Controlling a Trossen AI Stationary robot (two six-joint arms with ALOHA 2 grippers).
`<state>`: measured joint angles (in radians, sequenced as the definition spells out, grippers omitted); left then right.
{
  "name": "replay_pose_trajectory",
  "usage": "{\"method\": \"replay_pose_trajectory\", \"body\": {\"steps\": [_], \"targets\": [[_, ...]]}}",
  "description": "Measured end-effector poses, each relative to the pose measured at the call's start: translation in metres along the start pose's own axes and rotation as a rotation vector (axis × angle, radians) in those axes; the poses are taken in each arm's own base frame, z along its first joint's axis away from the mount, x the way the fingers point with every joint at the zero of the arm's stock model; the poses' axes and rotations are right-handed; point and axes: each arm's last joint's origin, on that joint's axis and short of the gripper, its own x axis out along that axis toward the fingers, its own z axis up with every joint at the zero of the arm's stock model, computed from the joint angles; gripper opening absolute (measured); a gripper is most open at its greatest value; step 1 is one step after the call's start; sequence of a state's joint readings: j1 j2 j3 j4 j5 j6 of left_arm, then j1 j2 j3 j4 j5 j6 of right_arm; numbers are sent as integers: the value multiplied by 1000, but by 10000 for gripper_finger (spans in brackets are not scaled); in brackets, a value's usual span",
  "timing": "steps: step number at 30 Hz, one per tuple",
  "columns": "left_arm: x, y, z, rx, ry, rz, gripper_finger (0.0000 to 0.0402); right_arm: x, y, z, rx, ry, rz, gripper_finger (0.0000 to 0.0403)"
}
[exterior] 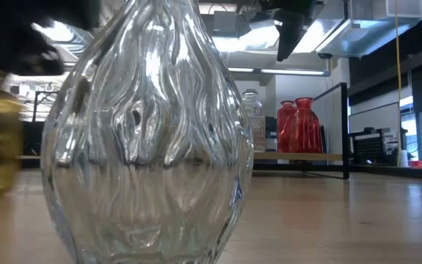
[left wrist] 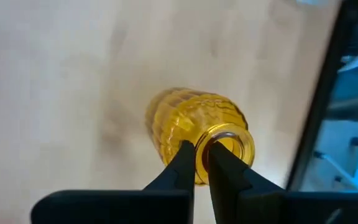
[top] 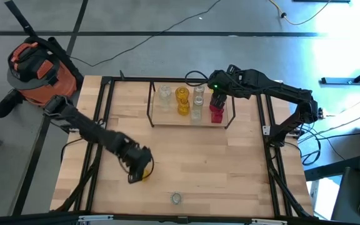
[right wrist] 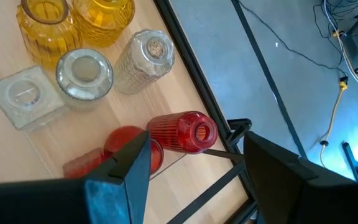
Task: Sort vases onto shelf
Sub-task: Put the yellow vase on the shelf aligned with the other yellow vases
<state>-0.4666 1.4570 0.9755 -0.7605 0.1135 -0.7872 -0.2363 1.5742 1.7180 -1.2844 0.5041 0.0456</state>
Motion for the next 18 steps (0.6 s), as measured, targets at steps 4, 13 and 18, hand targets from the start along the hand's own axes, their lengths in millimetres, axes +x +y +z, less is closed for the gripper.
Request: {"method": "replay_pose_trajectory", "body": {"steps": [4,13,18], "targets": [[-9,26,24,22,-41,-2,12,0,0,-1,-5,8,0,211],[-26,89,70,7,-174,-30,11,-2,-1,-11,-50,93,-4,211],[-49,109,97,-70,-323,-142,7,-15,-9,-17,-29,55,2,211]]}}
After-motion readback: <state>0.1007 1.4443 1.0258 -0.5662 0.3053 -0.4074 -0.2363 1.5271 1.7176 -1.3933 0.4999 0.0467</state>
